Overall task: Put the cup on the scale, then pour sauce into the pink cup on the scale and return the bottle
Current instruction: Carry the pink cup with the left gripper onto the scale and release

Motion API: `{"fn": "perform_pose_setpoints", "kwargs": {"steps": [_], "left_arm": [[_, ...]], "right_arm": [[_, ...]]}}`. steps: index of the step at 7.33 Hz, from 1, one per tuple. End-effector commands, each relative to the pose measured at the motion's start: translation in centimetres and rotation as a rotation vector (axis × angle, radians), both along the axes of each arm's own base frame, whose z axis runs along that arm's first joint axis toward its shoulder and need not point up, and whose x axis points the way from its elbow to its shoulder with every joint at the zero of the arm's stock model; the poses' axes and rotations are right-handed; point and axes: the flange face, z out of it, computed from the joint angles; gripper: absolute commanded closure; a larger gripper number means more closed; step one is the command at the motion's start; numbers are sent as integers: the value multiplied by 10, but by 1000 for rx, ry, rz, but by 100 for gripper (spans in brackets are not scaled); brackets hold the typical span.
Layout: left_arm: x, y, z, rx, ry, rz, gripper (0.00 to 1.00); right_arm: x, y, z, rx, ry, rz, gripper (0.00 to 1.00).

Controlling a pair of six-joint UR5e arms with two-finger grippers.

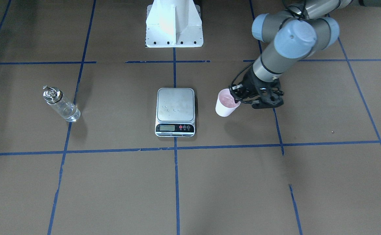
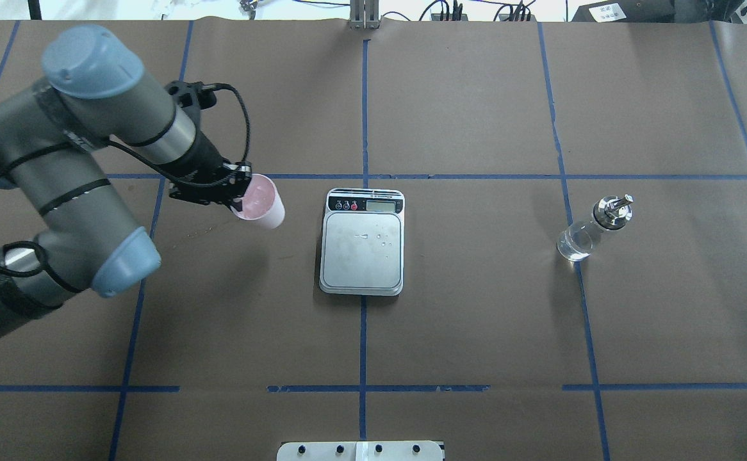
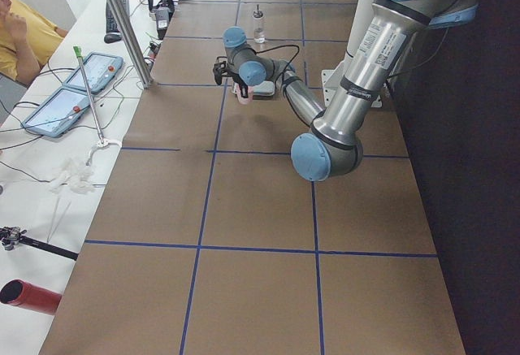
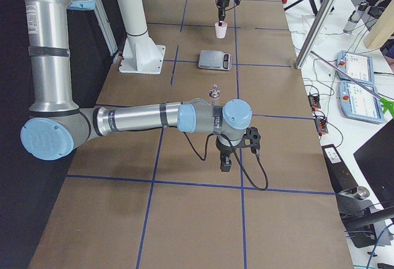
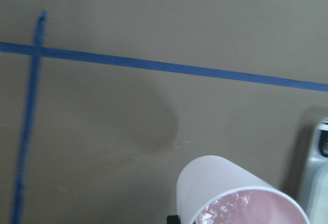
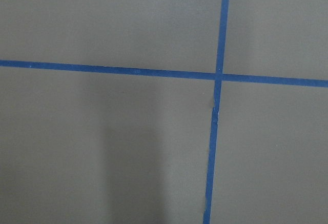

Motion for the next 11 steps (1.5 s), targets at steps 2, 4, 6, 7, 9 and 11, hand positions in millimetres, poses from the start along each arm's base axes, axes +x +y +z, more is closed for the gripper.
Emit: {"fn": "perform_pose_setpoints", "kwargs": {"steps": [2, 4, 6, 7, 9, 11], "left_arm": [[76, 35, -75, -39, 6, -30, 100], [115, 47, -81, -27, -28, -35, 100], [115, 45, -79, -17, -38, -52, 100], [116, 46, -78, -17, -39, -51, 100], [118, 47, -77, -15, -39, -48, 100], [118, 47, -75, -16, -38, -44, 61]], "right_arm": [[-1, -1, -1, 1, -2, -1, 0], [-1, 1, 2, -5, -3, -1, 0], [-1, 1, 3, -7, -3, -1, 0], [-1, 1, 3, -7, -3, -1, 0], [-1, 1, 2, -4, -3, -2, 0], [-1, 0, -3, 5, -5, -1, 0]]}}
